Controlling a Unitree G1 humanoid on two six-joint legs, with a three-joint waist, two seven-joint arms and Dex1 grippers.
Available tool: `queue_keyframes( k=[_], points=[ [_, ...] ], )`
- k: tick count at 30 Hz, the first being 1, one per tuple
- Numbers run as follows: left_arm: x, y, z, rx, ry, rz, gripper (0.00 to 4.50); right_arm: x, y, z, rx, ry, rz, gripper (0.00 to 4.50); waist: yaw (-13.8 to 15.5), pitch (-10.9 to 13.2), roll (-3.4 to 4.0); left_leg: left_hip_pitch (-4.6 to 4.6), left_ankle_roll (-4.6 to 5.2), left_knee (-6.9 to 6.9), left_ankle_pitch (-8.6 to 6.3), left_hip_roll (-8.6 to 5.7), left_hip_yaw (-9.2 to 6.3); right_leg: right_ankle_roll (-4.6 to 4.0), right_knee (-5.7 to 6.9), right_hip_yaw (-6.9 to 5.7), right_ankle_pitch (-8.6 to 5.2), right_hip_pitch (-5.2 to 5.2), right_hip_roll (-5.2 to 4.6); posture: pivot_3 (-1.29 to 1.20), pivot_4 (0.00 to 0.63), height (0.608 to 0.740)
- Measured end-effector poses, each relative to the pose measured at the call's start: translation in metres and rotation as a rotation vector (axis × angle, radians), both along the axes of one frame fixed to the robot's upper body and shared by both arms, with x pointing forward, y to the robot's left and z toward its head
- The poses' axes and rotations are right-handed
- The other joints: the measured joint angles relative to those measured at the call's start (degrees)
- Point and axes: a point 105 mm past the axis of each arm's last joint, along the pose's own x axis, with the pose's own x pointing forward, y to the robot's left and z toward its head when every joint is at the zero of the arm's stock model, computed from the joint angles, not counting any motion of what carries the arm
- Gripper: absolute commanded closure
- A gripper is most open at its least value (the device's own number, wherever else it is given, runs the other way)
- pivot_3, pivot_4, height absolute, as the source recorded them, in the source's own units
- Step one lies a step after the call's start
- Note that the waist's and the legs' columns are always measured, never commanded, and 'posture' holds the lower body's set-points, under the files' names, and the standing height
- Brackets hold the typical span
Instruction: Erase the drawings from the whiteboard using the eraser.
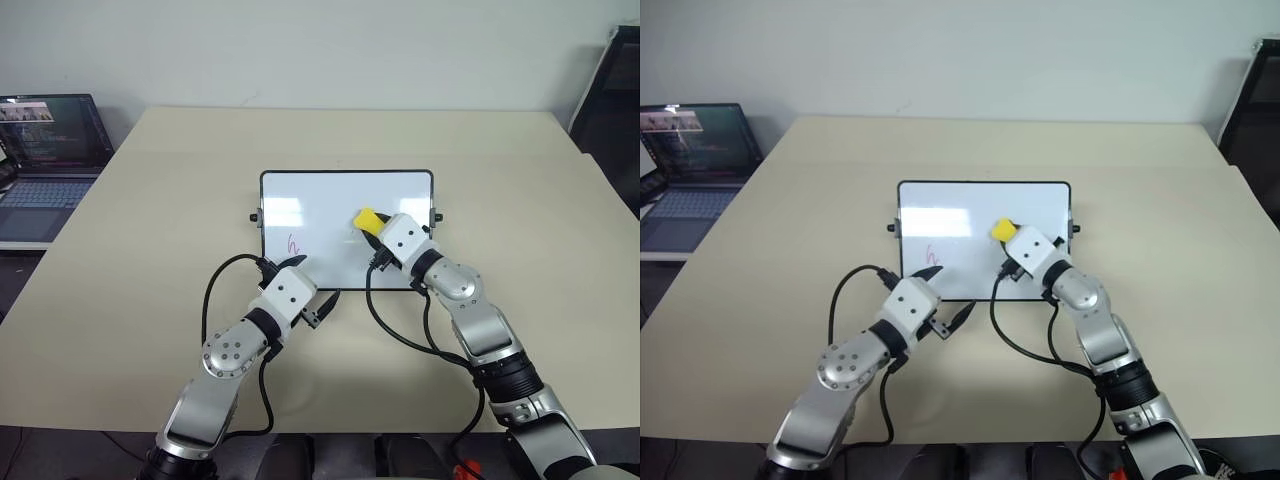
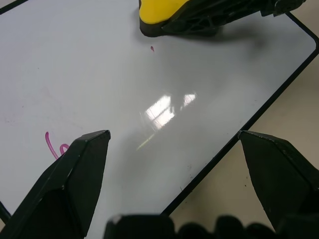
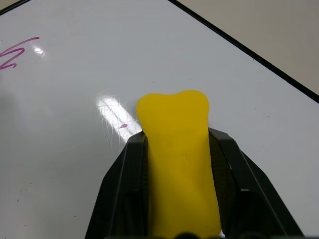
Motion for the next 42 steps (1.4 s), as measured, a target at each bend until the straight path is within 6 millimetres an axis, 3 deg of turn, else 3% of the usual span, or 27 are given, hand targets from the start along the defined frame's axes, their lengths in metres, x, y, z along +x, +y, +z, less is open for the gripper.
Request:
queue_keyframes(
  k=[11, 16, 21, 25, 31, 42],
  points=[
    [-0.004, 0.003, -0.007, 0.002, 0.024, 0.009, 0.00, -0.037, 0.011, -0.044, -0.173, 0.090, 0.175, 3.20, 0.0, 0.0, -0.01, 0.06, 0.03, 0.01, -0.01, 0.00, -0.03, 0.00, 0.01, -0.01, 0.00, 0.08, 0.00, 0.00, 0.150, 0.740],
    [-0.004, 0.003, -0.007, 0.002, 0.023, 0.009, 0.00, -0.033, 0.009, -0.040, -0.161, 0.078, 0.160, 3.20, 0.1, 0.0, -0.01, 0.06, 0.02, 0.03, -0.01, -0.01, -0.04, 0.00, 0.00, -0.01, 0.00, 0.10, 0.00, 0.00, 0.150, 0.740],
    [-0.004, 0.003, -0.007, 0.003, 0.024, 0.009, 0.00, -0.022, -0.003, -0.022, -0.035, 0.049, 0.086, 3.20, 0.1, 0.0, -0.01, 0.04, 0.02, 0.02, -0.01, 0.00, -0.04, 0.00, -0.01, -0.02, 0.00, 0.08, 0.00, 0.00, 0.150, 0.740],
    [-0.005, 0.005, -0.007, 0.001, 0.026, 0.015, 0.00, -0.029, -0.006, -0.011, 0.028, 0.044, 0.095, 3.20, 0.1, 0.0, -0.01, -0.02, 0.01, -0.01, -0.01, 0.00, -0.05, 0.00, -0.04, -0.02, 0.00, 0.04, 0.00, 0.00, 0.150, 0.740],
    [-0.005, 0.012, -0.007, -0.001, 0.018, 0.054, 0.00, -0.036, -0.017, -0.023, 0.006, 0.098, 0.064, 3.20, 0.0, 0.0, 0.00, 0.01, 0.03, 0.00, -0.02, 0.00, -0.03, 0.00, -0.01, 0.00, 0.00, 0.06, 0.00, 0.00, 0.150, 0.740],
    [-0.007, 0.050, -0.012, -0.022, 0.009, 0.296, 0.00, -0.021, 0.008, -0.005, 0.057, 0.052, 0.085, 3.20, -0.2, 0.0, 0.00, 0.01, 0.03, 0.00, -0.02, 0.00, -0.04, 0.00, -0.02, -0.02, 0.00, 0.04, 0.00, 0.00, 0.150, 0.740]
  ],
)
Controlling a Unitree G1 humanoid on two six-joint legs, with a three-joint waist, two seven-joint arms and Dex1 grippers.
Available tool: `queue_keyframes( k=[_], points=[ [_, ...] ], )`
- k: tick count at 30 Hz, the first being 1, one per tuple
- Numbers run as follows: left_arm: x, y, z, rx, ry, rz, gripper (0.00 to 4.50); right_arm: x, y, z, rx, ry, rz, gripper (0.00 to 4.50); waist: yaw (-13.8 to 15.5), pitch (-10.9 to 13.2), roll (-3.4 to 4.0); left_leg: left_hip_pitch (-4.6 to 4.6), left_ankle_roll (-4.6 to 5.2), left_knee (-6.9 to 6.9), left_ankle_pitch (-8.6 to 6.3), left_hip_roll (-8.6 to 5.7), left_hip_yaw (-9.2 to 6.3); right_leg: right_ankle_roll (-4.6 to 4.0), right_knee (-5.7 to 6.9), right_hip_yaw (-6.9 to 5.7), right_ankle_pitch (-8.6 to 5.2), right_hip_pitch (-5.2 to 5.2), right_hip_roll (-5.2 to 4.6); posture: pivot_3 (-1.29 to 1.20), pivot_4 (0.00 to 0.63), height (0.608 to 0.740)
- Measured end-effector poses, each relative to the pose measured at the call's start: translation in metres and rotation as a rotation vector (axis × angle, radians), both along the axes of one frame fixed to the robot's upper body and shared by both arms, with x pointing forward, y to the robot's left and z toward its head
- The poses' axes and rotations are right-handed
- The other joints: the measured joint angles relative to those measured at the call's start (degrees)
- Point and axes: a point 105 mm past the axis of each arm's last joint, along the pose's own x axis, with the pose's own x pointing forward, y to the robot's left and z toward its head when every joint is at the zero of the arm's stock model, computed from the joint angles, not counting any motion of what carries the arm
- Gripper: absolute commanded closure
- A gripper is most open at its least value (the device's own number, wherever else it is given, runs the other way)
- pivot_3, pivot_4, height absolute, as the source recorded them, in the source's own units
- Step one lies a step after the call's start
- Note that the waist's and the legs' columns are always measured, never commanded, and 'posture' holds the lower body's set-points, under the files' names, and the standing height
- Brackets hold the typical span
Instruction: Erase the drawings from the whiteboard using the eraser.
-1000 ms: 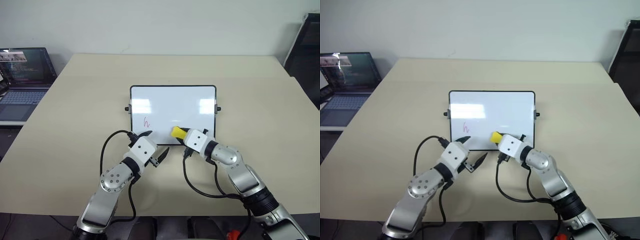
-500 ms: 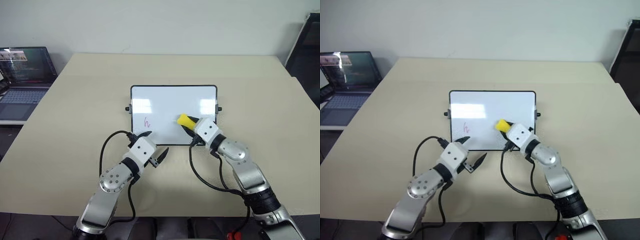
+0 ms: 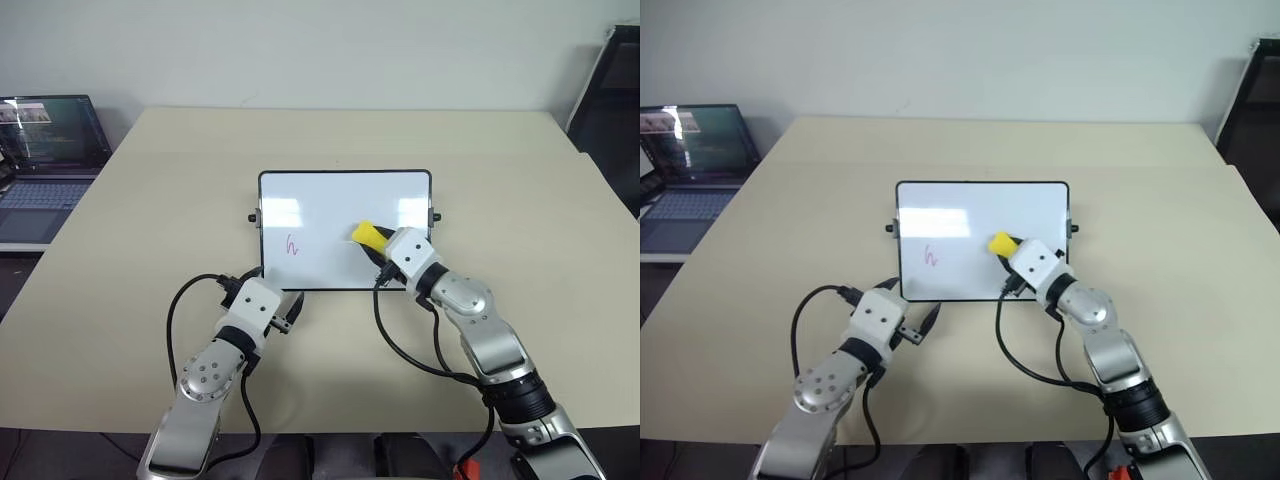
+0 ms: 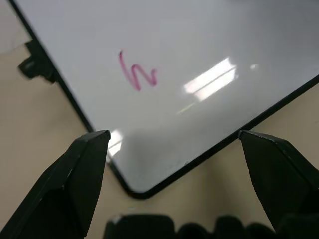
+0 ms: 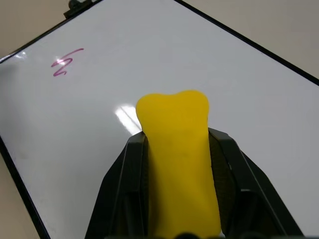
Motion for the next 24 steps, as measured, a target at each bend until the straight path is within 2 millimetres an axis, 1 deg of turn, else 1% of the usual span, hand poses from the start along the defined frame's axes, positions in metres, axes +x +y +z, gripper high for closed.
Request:
queue_keyframes(
  k=[3, 6, 8, 11, 15, 18, 21, 24],
  points=[
    [-0.001, 0.004, -0.001, -0.023, 0.001, 0.023, 0.00, 0.005, 0.009, 0.001, -0.002, -0.002, 0.020, 3.20, 0.2, 0.0, 0.00, 0.00, -0.01, 0.00, 0.00, 0.00, 0.01, 0.00, 0.00, 0.00, 0.00, -0.01, -0.01, 0.00, 0.150, 0.740],
    [-0.002, 0.003, -0.004, -0.041, 0.013, 0.018, 0.00, 0.014, 0.020, 0.008, 0.000, -0.020, 0.037, 3.20, 0.1, 0.0, 0.00, 0.01, -0.01, 0.00, 0.01, 0.00, 0.01, 0.00, 0.02, 0.00, 0.00, -0.04, 0.00, 0.00, 0.150, 0.740],
    [-0.002, -0.001, -0.002, -0.049, 0.004, -0.004, 0.00, 0.019, 0.032, 0.015, 0.004, -0.043, 0.051, 3.20, -0.1, 0.0, 0.00, 0.01, -0.03, 0.00, 0.02, 0.00, 0.02, 0.00, 0.04, -0.01, 0.00, -0.06, 0.00, 0.00, 0.150, 0.740],
    [-0.001, -0.004, 0.000, -0.051, 0.000, -0.022, 0.00, 0.021, 0.058, 0.025, 0.017, -0.069, 0.100, 3.20, -0.7, 0.0, 0.01, 0.00, -0.06, -0.02, 0.03, 0.01, 0.04, 0.00, 0.05, -0.01, 0.00, -0.10, 0.00, 0.00, 0.150, 0.740],
    [0.001, -0.005, 0.001, -0.051, -0.006, -0.025, 0.00, 0.022, 0.083, 0.028, -0.002, -0.092, 0.142, 3.20, -1.0, 0.0, 0.01, -0.01, -0.11, -0.02, 0.06, 0.00, 0.04, 0.00, 0.06, -0.07, 0.00, -0.14, 0.00, 0.00, 0.150, 0.740],
    [0.001, -0.003, -0.003, -0.050, 0.007, -0.021, 0.00, 0.024, 0.091, 0.021, -0.047, -0.090, 0.151, 3.20, -1.0, 0.0, 0.01, -0.03, -0.20, -0.02, 0.11, 0.00, 0.04, 0.00, 0.08, -0.06, 0.00, -0.18, -0.01, 0.00, 0.150, 0.740],
    [0.001, -0.003, -0.003, -0.054, 0.008, -0.016, 0.00, 0.028, 0.090, 0.009, -0.109, -0.076, 0.140, 3.20, -1.0, 0.0, 0.01, -0.04, -0.20, -0.02, 0.11, 0.00, 0.07, 0.00, 0.10, -0.05, 0.00, -0.22, -0.02, 0.00, 0.150, 0.740],
    [-0.001, -0.001, -0.007, -0.089, 0.023, 0.009, 0.00, 0.030, 0.094, 0.007, -0.171, -0.097, 0.143, 3.20, -1.2, 0.0, 0.01, -0.01, -0.20, -0.02, 0.11, 0.02, 0.09, 0.00, 0.18, -0.05, 0.00, -0.25, -0.01, 0.00, 0.150, 0.740]
  ],
)
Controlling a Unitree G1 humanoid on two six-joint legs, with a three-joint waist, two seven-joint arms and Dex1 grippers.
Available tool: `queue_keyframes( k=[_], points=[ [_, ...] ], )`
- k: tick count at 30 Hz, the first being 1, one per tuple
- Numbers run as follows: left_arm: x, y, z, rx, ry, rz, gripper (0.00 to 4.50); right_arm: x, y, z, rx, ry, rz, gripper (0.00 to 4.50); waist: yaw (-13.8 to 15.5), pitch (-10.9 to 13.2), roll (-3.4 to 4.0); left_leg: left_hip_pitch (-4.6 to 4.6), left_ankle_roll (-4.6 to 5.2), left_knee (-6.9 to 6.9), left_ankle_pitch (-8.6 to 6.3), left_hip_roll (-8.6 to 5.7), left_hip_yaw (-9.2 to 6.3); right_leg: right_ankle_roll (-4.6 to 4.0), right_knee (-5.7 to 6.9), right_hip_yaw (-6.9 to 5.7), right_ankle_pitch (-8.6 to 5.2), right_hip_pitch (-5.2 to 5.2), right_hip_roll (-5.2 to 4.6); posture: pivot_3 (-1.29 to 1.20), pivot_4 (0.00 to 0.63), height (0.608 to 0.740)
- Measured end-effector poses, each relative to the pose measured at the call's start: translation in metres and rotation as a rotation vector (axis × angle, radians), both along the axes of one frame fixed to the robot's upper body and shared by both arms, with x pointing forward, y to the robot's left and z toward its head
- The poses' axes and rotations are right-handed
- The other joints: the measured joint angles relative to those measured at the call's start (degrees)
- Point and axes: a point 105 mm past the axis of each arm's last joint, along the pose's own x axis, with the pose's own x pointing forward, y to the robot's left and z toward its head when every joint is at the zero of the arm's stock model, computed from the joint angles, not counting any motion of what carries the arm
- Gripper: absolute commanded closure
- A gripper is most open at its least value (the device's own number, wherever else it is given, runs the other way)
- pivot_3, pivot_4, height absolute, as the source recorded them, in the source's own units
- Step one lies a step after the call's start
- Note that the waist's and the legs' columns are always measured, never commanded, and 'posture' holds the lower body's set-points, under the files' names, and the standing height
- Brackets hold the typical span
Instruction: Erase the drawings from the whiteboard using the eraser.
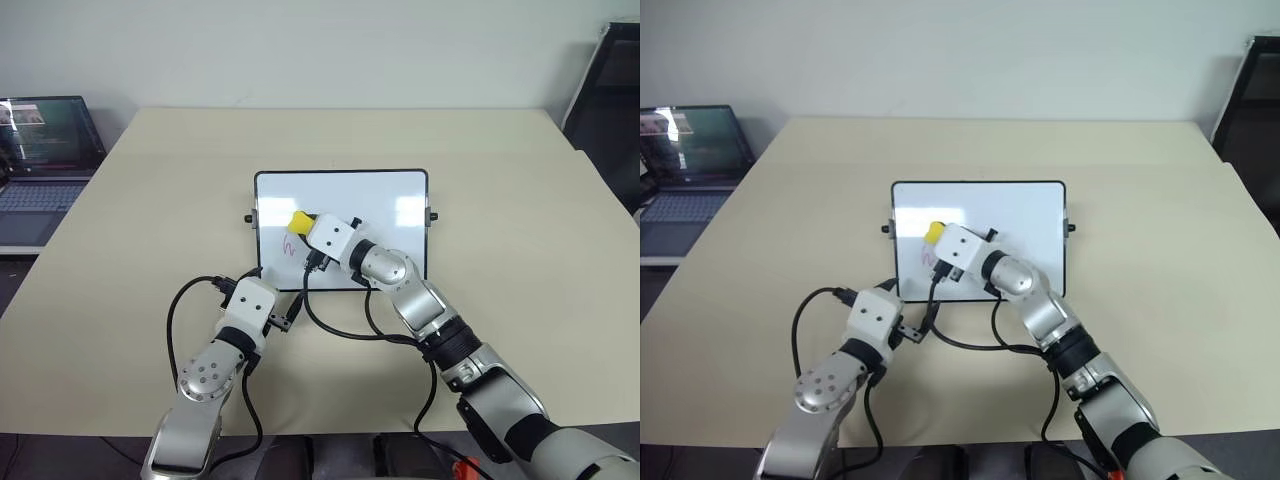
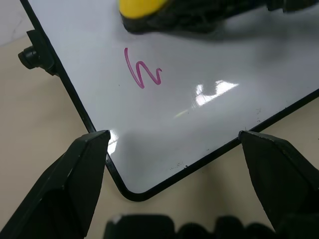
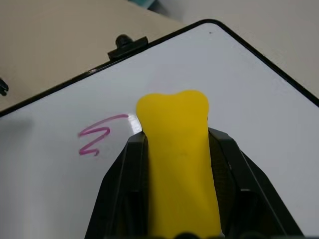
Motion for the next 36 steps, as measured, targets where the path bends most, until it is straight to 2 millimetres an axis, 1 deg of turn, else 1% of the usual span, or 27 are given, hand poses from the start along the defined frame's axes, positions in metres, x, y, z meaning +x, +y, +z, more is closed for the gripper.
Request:
queue_keyframes(
  k=[5, 8, 10, 12, 15, 18, 21, 23, 25, 29, 31, 33, 36],
  points=[
    [-0.002, 0.001, -0.004, -0.002, 0.012, 0.009, 0.00, 0.001, 0.001, -0.004, -0.079, -0.049, 0.002, 3.20, 0.0, 0.0, -0.01, 0.10, 0.09, 0.04, -0.04, 0.00, -0.02, 0.00, 0.27, 0.06, 0.00, 0.00, 0.00, 0.00, 0.150, 0.740],
    [-0.003, 0.002, -0.004, -0.001, 0.014, 0.014, 0.00, -0.005, 0.003, -0.015, -0.158, -0.082, 0.040, 3.20, 0.1, 0.0, -0.01, 0.20, 0.08, 0.04, -0.03, -0.01, -0.02, 0.00, 0.38, 0.07, 0.00, 0.04, 0.00, 0.00, 0.150, 0.740],
    [-0.004, 0.002, -0.006, -0.001, 0.019, 0.017, 0.00, -0.012, 0.005, -0.025, -0.181, -0.070, 0.068, 3.20, 0.1, 0.0, -0.01, 0.32, 0.09, 0.04, -0.03, -0.01, -0.02, 0.00, 0.43, 0.07, 0.00, 0.16, 0.00, 0.00, 0.150, 0.740],
    [-0.005, 0.002, -0.006, -0.001, 0.021, 0.018, 0.00, -0.017, 0.008, -0.031, -0.193, -0.059, 0.090, 3.20, 0.1, 0.0, -0.01, 0.48, 0.08, 0.03, -0.03, -0.01, -0.03, 0.00, 0.43, 0.07, 0.00, 0.33, 0.00, 0.00, 0.150, 0.740],
    [-0.007, 0.003, -0.008, -0.001, 0.026, 0.022, 0.00, -0.024, 0.010, -0.042, -0.220, -0.034, 0.117, 3.20, 0.1, 0.0, 0.00, 0.96, 0.09, -0.06, -0.04, -0.01, -0.05, -0.01, 0.31, 0.06, -0.01, 0.67, 0.00, 0.00, 0.150, 0.740],
    [-0.009, 0.005, -0.011, 0.001, 0.037, 0.029, 0.00, -0.026, 0.013, -0.046, -0.222, -0.020, 0.129, 3.20, 0.1, 0.0, 0.01, 1.03, 0.09, -0.07, -0.04, -0.01, -0.07, -0.01, 0.26, 0.05, -0.01, 0.67, 0.01, 0.00, 0.150, 0.740],
    [-0.011, 0.007, -0.012, 0.002, 0.042, 0.037, 0.00, -0.025, 0.021, -0.044, -0.214, -0.022, 0.142, 3.20, -0.1, 0.0, 0.01, 1.05, 0.09, -0.07, -0.04, 0.01, -0.08, -0.01, 0.29, 0.03, 0.00, 0.65, 0.02, 0.00, 0.150, 0.740],
    [-0.011, 0.008, -0.012, 0.002, 0.041, 0.038, 0.00, -0.018, 0.026, -0.039, -0.199, -0.030, 0.122, 3.20, -0.2, 0.0, 0.02, 1.05, 0.08, -0.07, -0.03, 0.01, -0.08, -0.02, 0.38, 0.04, 0.00, 0.64, 0.02, 0.00, 0.150, 0.740],
    [-0.011, 0.007, -0.010, 0.001, 0.034, 0.034, 0.00, -0.007, 0.030, -0.026, -0.175, -0.059, 0.087, 3.20, -0.2, 0.0, 0.03, 1.04, 0.06, -0.06, -0.02, 0.01, -0.10, -0.03, 0.41, 0.02, 0.00, 0.57, 0.02, 0.00, 0.150, 0.740],
    [-0.012, 0.007, -0.010, 0.002, 0.034, 0.034, 0.00, 0.013, 0.025, -0.001, -0.115, -0.127, -0.004, 3.20, 0.2, 0.0, 0.04, 0.99, 0.06, -0.06, -0.02, -0.02, -0.13, -0.03, 0.34, 0.00, 0.00, 0.56, -0.01, 0.00, 0.150, 0.740],
    [-0.012, 0.006, -0.009, 0.002, 0.033, 0.033, 0.00, 0.024, 0.018, 0.011, -0.083, -0.159, -0.058, 3.20, 0.3, 0.0, 0.04, 0.99, 0.06, -0.07, -0.02, -0.02, -0.13, -0.03, 0.33, -0.01, 0.00, 0.56, -0.02, 0.00, 0.150, 0.740],
    [-0.012, 0.006, -0.009, 0.002, 0.033, 0.032, 0.00, 0.027, 0.015, 0.014, -0.067, -0.168, -0.076, 3.20, 0.2, 0.0, 0.04, 0.99, 0.06, -0.08, -0.03, -0.01, -0.13, -0.03, 0.32, -0.01, 0.00, 0.56, -0.01, 0.00, 0.150, 0.740],
    [-0.012, 0.006, -0.009, 0.003, 0.034, 0.028, 0.00, 0.024, 0.015, 0.011, -0.060, -0.164, -0.070, 3.20, 0.2, 0.0, 0.04, 0.99, 0.06, -0.09, -0.03, -0.01, -0.13, -0.03, 0.28, -0.02, 0.00, 0.59, -0.02, 0.00, 0.150, 0.740]
  ],
)
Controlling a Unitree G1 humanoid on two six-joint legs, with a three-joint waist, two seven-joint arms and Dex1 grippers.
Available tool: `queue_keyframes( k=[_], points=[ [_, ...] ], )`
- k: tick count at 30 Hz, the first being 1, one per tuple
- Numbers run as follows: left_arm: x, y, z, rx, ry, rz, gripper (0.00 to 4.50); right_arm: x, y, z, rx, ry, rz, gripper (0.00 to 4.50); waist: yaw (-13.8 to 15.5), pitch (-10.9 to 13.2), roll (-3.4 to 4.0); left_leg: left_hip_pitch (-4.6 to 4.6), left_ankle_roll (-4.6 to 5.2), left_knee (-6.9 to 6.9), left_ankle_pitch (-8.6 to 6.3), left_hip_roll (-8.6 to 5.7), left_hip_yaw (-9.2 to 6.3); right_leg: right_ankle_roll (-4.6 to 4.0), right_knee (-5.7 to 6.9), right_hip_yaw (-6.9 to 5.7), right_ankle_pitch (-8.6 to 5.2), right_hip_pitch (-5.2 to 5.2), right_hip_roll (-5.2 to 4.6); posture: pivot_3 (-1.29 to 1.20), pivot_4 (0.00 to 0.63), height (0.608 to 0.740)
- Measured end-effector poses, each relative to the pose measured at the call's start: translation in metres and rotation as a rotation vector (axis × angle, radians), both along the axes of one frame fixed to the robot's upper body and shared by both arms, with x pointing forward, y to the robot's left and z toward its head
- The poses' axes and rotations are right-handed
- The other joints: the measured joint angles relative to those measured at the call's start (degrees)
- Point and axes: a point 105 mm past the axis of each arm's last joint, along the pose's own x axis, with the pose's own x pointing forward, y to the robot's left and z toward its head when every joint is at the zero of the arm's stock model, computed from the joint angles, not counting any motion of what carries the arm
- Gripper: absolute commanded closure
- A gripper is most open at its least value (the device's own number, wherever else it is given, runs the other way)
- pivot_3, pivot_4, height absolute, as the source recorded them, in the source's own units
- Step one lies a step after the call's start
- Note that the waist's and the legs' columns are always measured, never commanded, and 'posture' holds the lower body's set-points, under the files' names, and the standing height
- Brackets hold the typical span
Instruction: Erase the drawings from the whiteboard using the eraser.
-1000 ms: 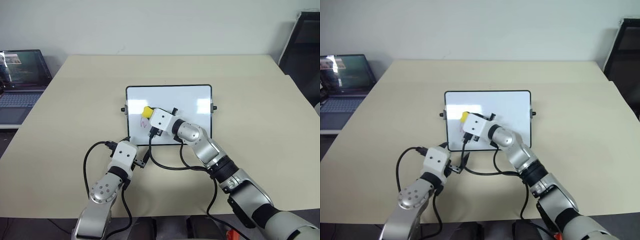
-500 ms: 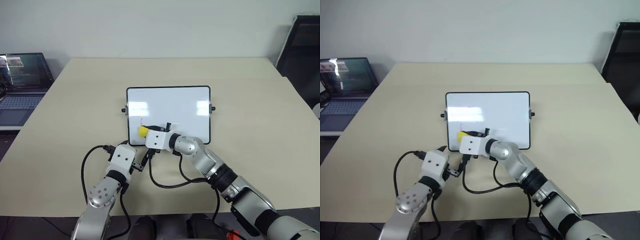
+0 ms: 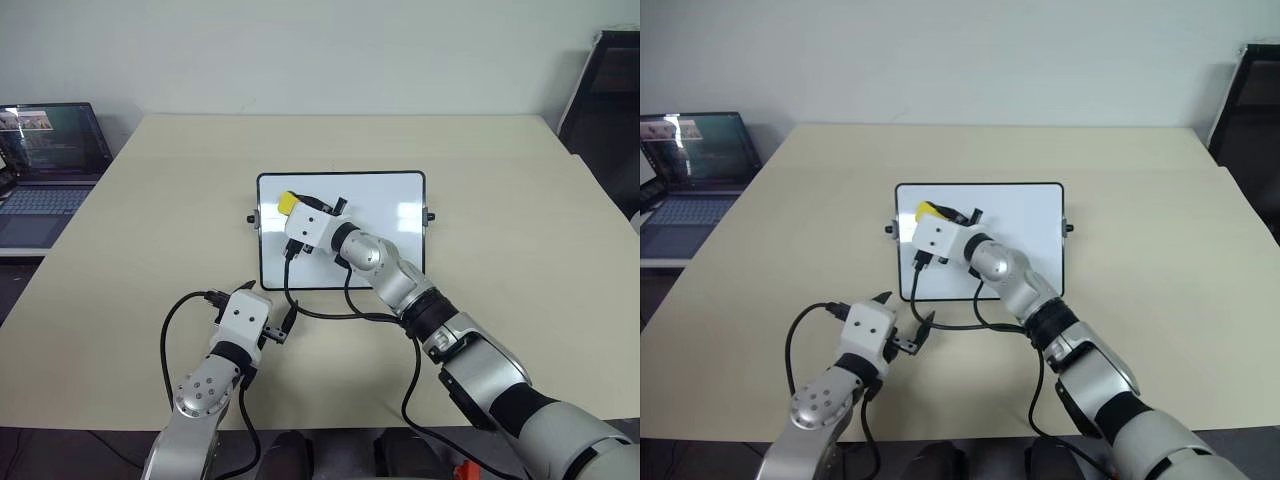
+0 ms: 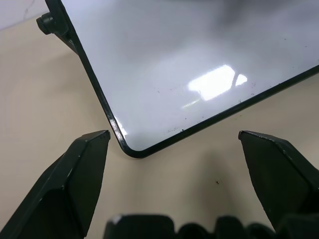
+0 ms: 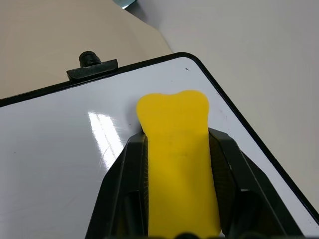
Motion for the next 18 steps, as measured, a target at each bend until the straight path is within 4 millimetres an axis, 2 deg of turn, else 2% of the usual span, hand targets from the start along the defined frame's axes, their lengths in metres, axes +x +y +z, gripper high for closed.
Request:
queue_keyframes(
  k=[3, 7, 9, 13, 18],
  points=[
    [0.000, -0.001, 0.000, 0.003, 0.000, -0.007, 0.00, -0.010, 0.000, -0.012, -0.003, 0.032, 0.039, 3.20, 0.0, 0.0, 0.00, 0.00, 0.00, 0.00, 0.00, 0.00, 0.00, 0.00, -0.03, 0.00, 0.00, 0.02, 0.00, 0.00, 0.150, 0.740],
    [0.001, -0.003, 0.002, 0.004, -0.007, -0.020, 0.00, -0.035, 0.004, -0.042, -0.069, 0.106, 0.142, 3.20, 0.0, 0.0, 0.01, 0.00, 0.00, -0.01, 0.00, 0.00, -0.01, 0.00, -0.06, -0.01, 0.00, 0.06, 0.00, 0.00, 0.150, 0.740],
    [0.002, -0.004, 0.004, 0.004, -0.012, -0.023, 0.00, -0.041, 0.003, -0.049, -0.103, 0.126, 0.172, 3.20, 0.0, 0.0, 0.02, 0.00, 0.00, -0.01, 0.00, 0.00, -0.02, 0.00, -0.06, -0.02, 0.00, 0.05, 0.00, 0.00, 0.150, 0.740],
    [0.003, -0.005, 0.004, 0.005, -0.013, -0.030, 0.00, -0.043, -0.003, -0.050, -0.117, 0.140, 0.180, 3.20, 0.1, 0.0, 0.02, -0.03, 0.00, -0.03, 0.00, 0.00, -0.05, 0.00, -0.15, -0.04, 0.00, 0.05, 0.00, 0.00, 0.150, 0.740],
    [0.007, -0.012, 0.011, 0.008, -0.036, -0.067, 0.00, -0.042, -0.030, -0.041, -0.001, 0.211, 0.122, 3.20, 0.7, 0.0, 0.01, -0.24, 0.00, -0.05, -0.01, -0.01, -0.11, 0.00, -0.48, -0.12, 0.00, 0.07, -0.04, 0.00, 0.150, 0.740]
  ],
)
